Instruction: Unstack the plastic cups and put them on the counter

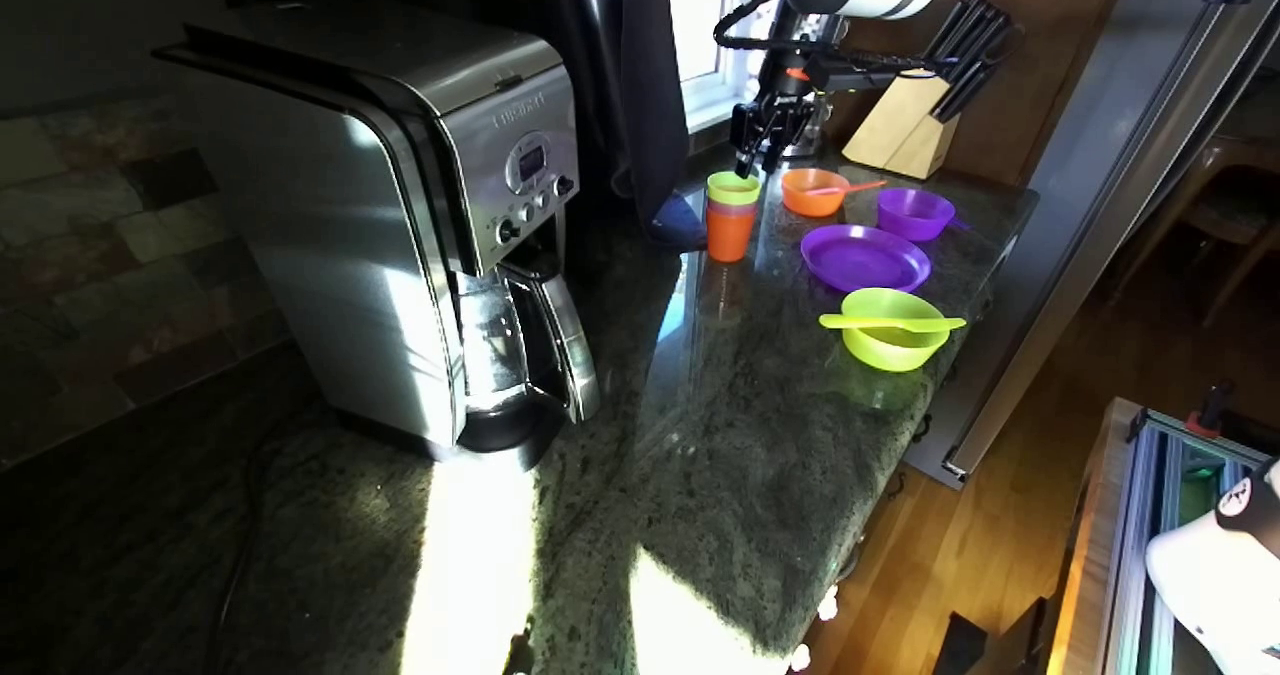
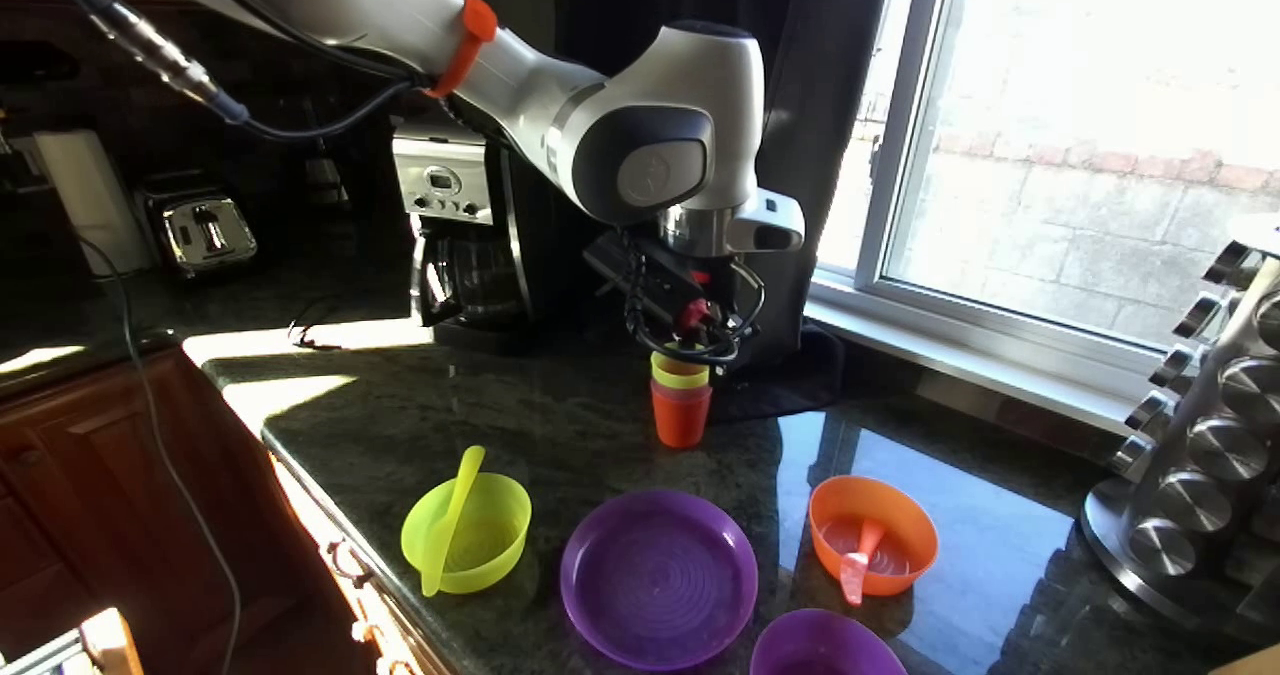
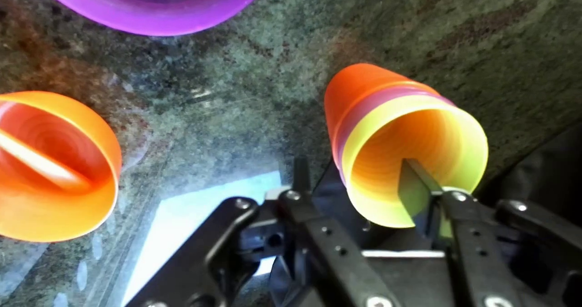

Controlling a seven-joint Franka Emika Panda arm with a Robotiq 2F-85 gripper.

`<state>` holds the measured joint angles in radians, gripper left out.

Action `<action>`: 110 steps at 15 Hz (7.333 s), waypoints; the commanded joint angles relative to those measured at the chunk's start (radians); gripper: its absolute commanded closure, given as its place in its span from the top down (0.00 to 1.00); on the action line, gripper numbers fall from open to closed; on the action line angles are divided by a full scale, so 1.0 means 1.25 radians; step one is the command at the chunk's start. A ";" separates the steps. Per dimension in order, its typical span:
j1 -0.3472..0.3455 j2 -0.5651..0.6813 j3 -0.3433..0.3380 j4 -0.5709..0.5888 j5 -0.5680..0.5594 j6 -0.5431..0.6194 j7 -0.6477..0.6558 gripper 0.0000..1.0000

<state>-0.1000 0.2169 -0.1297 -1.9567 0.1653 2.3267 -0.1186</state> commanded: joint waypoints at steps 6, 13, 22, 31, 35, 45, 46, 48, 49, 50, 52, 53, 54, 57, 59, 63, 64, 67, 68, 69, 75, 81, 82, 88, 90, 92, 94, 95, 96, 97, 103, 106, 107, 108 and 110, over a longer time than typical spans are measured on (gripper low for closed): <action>-0.013 0.041 0.012 0.048 -0.013 -0.027 0.021 0.00; -0.015 0.029 0.014 0.045 -0.013 -0.024 0.015 0.01; -0.010 -0.050 0.019 0.005 -0.020 -0.007 0.005 0.01; -0.017 -0.193 0.006 -0.032 -0.013 -0.012 0.010 0.01; -0.041 -0.184 -0.022 0.003 0.009 -0.028 0.023 0.01; -0.090 -0.029 -0.047 0.058 0.044 -0.040 0.029 0.01; -0.092 -0.014 -0.045 0.065 0.047 -0.039 0.029 0.01; -0.096 0.016 -0.042 0.082 0.053 -0.041 0.030 0.01; -0.098 0.031 -0.041 0.091 0.054 -0.041 0.033 0.01; -0.100 0.045 -0.040 0.102 0.055 -0.043 0.035 0.01; -0.102 0.069 -0.038 0.118 0.051 -0.045 0.046 0.01; -0.103 0.082 -0.037 0.126 0.048 -0.044 0.051 0.01; -0.104 0.093 -0.036 0.132 0.048 -0.044 0.054 0.01; -0.108 0.125 -0.031 0.151 0.051 -0.045 0.066 0.01; -0.108 0.143 -0.028 0.158 0.043 -0.043 0.074 0.01; -0.109 0.171 -0.024 0.174 0.039 -0.044 0.086 0.01; -0.108 0.176 -0.023 0.178 0.038 -0.044 0.089 0.01; -0.104 0.181 -0.026 0.184 0.028 -0.038 0.104 0.30; -0.105 0.176 -0.025 0.182 0.029 -0.038 0.104 0.36; -0.104 0.167 -0.023 0.176 0.031 -0.036 0.102 0.44; -0.098 0.091 0.000 0.115 0.050 -0.028 0.085 0.88; -0.084 0.015 0.030 0.045 0.056 -0.092 0.053 1.00; -0.082 0.008 0.033 0.039 0.057 -0.116 0.047 1.00; -0.073 0.017 0.033 0.043 0.059 -0.182 0.023 1.00; -0.073 0.026 0.036 0.045 0.063 -0.176 0.017 0.96; -0.072 0.034 0.037 0.049 0.063 -0.171 0.019 0.91; -0.071 0.039 0.039 0.052 0.065 -0.169 0.020 0.90; -0.071 0.042 0.040 0.055 0.067 -0.169 0.020 0.88; -0.070 0.045 0.041 0.058 0.069 -0.168 0.021 0.85; -0.069 0.048 0.042 0.061 0.070 -0.169 0.022 0.85; -0.064 0.070 0.047 0.084 0.078 -0.170 0.029 0.69; -0.064 0.084 0.048 0.104 0.084 -0.173 0.031 0.69; -0.065 0.087 0.049 0.109 0.086 -0.173 0.031 0.70; -0.064 0.091 0.049 0.115 0.088 -0.174 0.032 0.68; -0.064 0.100 0.050 0.127 0.088 -0.176 0.035 0.68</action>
<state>-0.1800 0.3150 -0.0702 -1.8317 0.2498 2.1180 -0.0741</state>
